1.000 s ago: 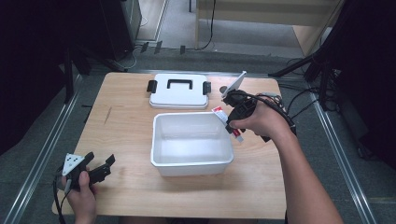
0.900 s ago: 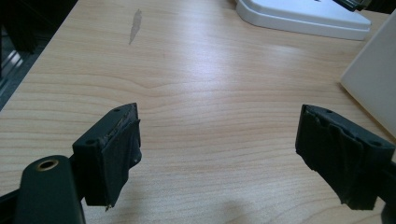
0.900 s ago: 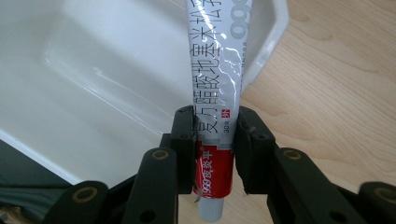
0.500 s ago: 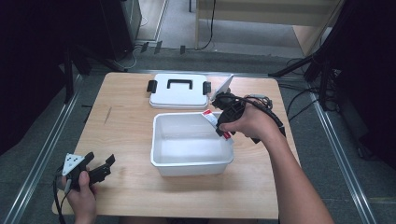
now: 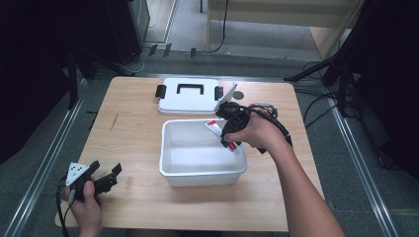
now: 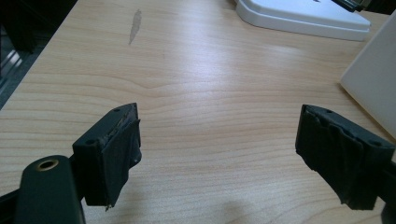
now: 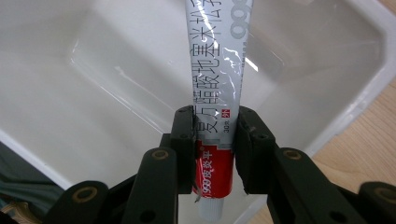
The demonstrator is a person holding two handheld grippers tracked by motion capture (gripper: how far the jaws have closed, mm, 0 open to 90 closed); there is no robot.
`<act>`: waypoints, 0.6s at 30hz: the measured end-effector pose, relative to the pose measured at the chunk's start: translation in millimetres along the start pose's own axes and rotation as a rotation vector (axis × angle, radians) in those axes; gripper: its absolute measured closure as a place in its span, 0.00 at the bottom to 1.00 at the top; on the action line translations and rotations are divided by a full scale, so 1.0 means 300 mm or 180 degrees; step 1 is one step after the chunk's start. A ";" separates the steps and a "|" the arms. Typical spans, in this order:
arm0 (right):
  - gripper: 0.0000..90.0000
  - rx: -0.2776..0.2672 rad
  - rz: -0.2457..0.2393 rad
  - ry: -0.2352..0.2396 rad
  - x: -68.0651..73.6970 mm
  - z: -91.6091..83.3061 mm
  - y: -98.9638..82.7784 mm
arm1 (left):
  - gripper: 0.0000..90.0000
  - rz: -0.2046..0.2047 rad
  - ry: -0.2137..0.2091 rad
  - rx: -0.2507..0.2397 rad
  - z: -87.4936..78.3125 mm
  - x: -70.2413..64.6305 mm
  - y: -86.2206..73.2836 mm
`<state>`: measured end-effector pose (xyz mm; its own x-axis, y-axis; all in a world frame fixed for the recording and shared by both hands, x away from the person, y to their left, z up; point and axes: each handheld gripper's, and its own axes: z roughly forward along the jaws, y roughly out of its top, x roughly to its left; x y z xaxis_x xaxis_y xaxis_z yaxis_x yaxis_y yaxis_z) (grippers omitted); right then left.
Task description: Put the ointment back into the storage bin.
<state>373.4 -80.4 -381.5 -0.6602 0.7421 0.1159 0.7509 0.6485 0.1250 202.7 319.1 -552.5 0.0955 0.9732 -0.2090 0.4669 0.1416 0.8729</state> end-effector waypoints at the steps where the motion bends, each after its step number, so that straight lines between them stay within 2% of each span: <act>1: 0.80 0.0003 -0.0004 -0.0002 -0.002 0.009 0.000 | 0.17 -0.0004 -0.0003 -0.0002 0.000 0.000 0.000; 6: 0.80 0.0032 0.0001 0.0030 -0.021 0.049 -0.004 | 0.17 -0.0012 -0.0007 0.0007 0.000 0.001 0.000; 10: 0.80 0.0063 -0.0008 0.0000 -0.022 0.069 -0.008 | 0.17 0.0002 -0.0004 0.0014 0.000 0.001 0.000; 18: 0.80 0.0054 -0.0193 -0.0094 -0.013 0.116 -0.020 | 0.17 0.0009 0.0001 0.0012 -0.001 0.000 0.000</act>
<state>372.0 -81.4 -416.9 -0.7039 0.7059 0.0794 0.7099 0.6950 0.1141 202.6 319.1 -552.4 0.0965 0.9737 -0.2065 0.4699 0.1384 0.8718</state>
